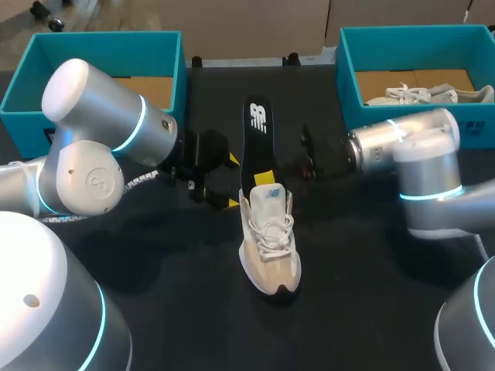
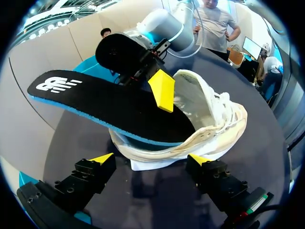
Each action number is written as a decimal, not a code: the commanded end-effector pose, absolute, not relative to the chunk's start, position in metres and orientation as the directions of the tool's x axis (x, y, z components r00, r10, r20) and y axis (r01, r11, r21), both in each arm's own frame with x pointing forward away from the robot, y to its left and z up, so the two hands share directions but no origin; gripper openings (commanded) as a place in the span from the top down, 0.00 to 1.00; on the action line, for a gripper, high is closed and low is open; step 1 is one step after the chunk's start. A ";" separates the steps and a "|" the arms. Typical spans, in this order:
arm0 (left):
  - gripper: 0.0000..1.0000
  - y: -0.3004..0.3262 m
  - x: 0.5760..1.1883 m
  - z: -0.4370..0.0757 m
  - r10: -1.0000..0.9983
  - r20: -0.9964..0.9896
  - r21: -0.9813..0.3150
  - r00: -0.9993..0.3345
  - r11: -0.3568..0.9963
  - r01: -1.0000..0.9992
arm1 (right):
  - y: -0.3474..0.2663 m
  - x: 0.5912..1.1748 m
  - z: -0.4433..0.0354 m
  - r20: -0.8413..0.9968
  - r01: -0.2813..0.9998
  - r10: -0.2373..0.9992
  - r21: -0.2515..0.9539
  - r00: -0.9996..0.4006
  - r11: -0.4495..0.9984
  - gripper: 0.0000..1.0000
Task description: Take the shoe out of the shoebox, open the shoe tongue, remove and reinsert the insole, then place the shoe into the shoebox
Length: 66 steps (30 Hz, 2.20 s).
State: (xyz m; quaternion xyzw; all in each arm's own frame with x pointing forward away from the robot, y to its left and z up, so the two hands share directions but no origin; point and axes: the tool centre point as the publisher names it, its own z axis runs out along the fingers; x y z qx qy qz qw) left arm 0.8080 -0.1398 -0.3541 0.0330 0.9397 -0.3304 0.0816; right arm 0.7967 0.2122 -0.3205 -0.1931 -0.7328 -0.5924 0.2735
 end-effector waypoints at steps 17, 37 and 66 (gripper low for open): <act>0.00 -0.141 0.808 -0.356 0.007 -0.177 -0.615 -0.984 0.780 0.116 | 0.207 0.801 -0.322 0.714 0.638 0.001 0.626 -0.700 0.448 1.00; 0.00 -0.141 0.808 -0.356 0.007 -0.177 -0.615 -0.984 0.780 0.116 | 0.209 0.770 -0.343 0.746 0.693 0.069 0.575 -0.662 0.436 1.00; 0.00 -0.141 0.808 -0.356 0.007 -0.177 -0.615 -0.984 0.780 0.116 | 0.218 0.800 -0.328 0.728 0.624 0.046 0.552 -0.684 0.553 1.00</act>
